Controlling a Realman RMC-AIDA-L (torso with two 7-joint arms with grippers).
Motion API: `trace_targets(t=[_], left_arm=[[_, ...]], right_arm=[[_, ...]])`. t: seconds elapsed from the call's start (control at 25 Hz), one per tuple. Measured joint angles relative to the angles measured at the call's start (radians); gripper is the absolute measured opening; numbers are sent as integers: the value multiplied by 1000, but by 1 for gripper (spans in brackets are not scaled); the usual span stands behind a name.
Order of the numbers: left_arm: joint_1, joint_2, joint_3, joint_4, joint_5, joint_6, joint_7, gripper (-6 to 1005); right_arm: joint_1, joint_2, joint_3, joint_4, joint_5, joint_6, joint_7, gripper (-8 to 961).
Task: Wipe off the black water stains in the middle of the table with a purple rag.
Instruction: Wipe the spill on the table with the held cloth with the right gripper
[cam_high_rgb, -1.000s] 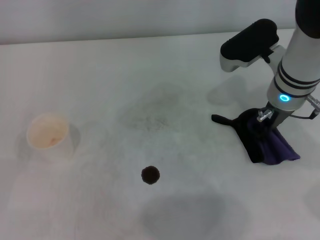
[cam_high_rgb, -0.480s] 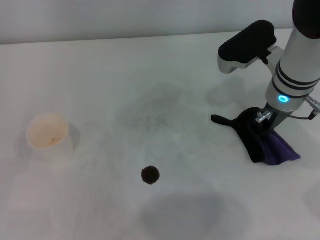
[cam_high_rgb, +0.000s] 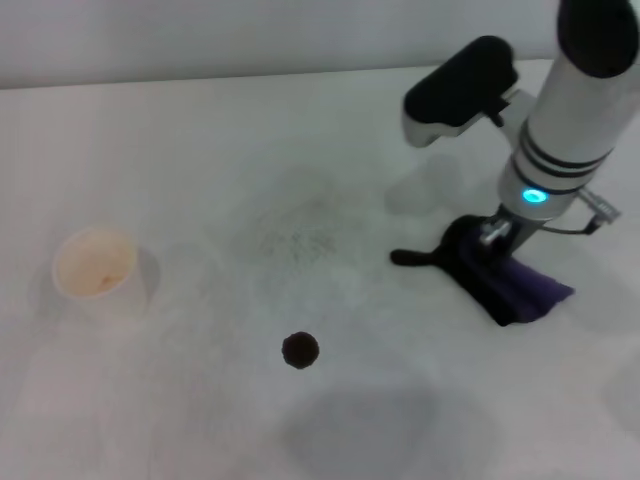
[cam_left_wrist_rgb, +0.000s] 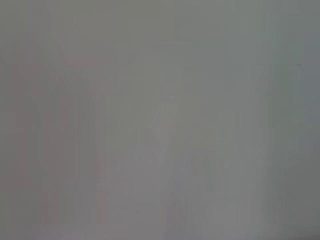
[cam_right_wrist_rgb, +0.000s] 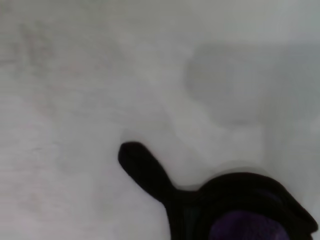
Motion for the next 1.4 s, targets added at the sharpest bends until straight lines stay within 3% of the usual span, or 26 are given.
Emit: trace_targets(t=[0.72, 0.92, 1.4], left_arm=[[-5, -2, 7, -7, 0, 0, 0, 887], [-5, -2, 9, -9, 5, 0, 0, 887], [-10, 0, 9, -2, 22, 0, 0, 887]], right_arm=[[179, 2, -352, -12, 441, -150, 10, 101], [192, 2, -408, -10, 576, -187, -33, 99], [206, 2, -508, -24, 734, -208, -82, 97]])
